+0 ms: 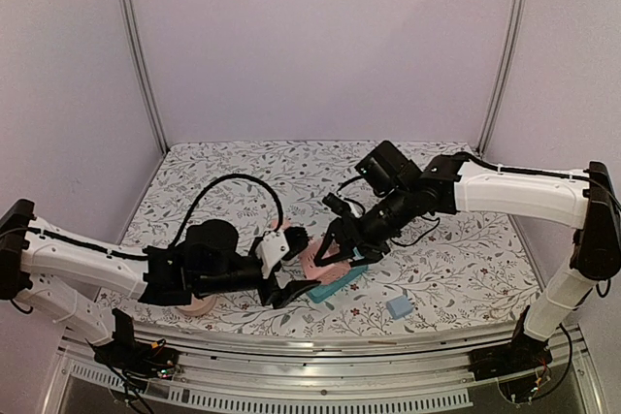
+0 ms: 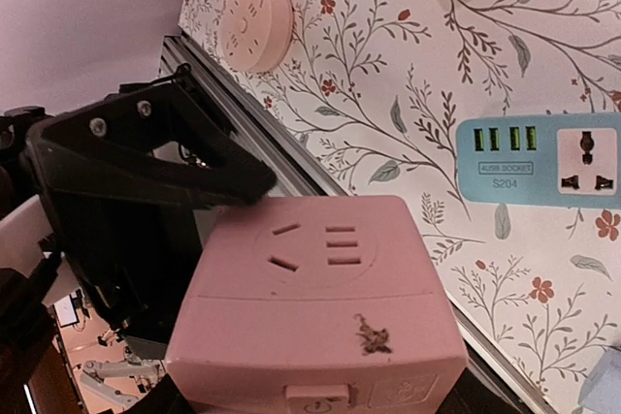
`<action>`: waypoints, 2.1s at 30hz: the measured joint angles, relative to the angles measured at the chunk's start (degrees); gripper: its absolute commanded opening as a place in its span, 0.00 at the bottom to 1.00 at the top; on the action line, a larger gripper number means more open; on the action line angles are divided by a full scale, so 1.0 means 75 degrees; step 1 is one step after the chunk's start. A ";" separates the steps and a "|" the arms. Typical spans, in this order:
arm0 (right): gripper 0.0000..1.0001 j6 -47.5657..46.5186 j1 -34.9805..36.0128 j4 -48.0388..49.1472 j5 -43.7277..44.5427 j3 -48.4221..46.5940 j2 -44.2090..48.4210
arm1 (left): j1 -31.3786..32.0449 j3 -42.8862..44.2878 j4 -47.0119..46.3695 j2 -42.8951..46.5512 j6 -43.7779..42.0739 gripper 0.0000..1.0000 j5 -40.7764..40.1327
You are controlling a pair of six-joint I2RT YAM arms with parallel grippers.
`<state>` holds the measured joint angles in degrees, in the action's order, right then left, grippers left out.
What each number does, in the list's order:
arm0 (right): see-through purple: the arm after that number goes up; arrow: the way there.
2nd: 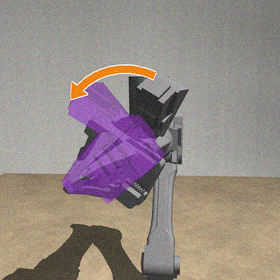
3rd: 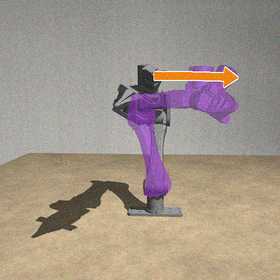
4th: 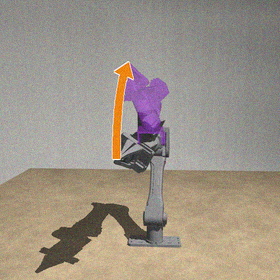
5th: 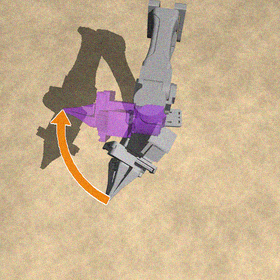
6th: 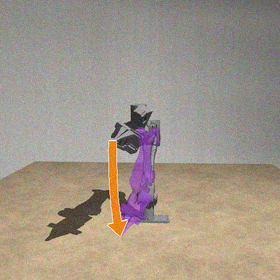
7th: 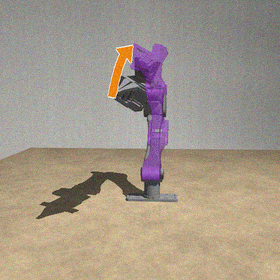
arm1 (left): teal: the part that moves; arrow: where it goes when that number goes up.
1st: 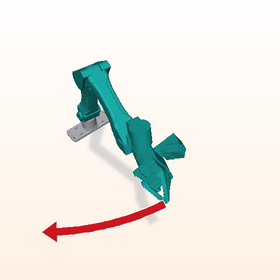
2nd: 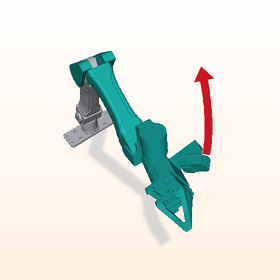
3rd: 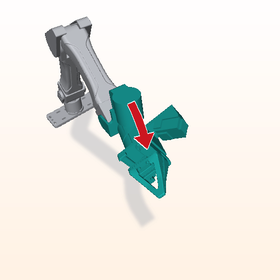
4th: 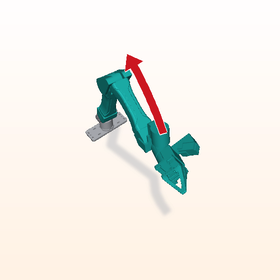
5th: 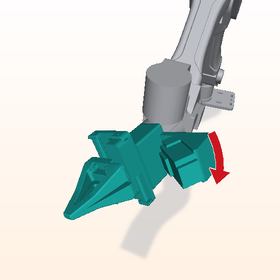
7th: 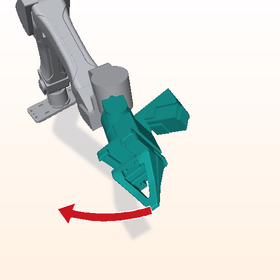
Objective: Insert the plug
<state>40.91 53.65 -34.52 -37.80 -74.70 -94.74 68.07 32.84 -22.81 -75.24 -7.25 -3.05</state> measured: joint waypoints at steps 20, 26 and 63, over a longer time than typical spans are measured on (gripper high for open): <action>0.00 -0.2328 0.0032 -0.2946 0.4677 -0.1673 -0.0784 | -0.0991 -0.0580 -0.0358 0.1253 0.0933 0.93 -0.1451; 0.00 -0.2929 0.0052 -0.3465 0.5327 -0.1990 -0.1037 | -0.2034 -0.0889 -0.0405 0.1813 0.1807 0.93 -0.1396; 0.00 -0.4156 0.0131 -0.4835 0.6030 -0.3625 -0.3080 | -0.3815 -0.1067 -0.0239 0.1830 0.3611 0.93 -0.0259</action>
<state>9.74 54.63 -70.78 7.42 -101.89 -117.84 39.46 24.84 -24.60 -61.52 19.84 -4.99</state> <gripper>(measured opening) 0.603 0.933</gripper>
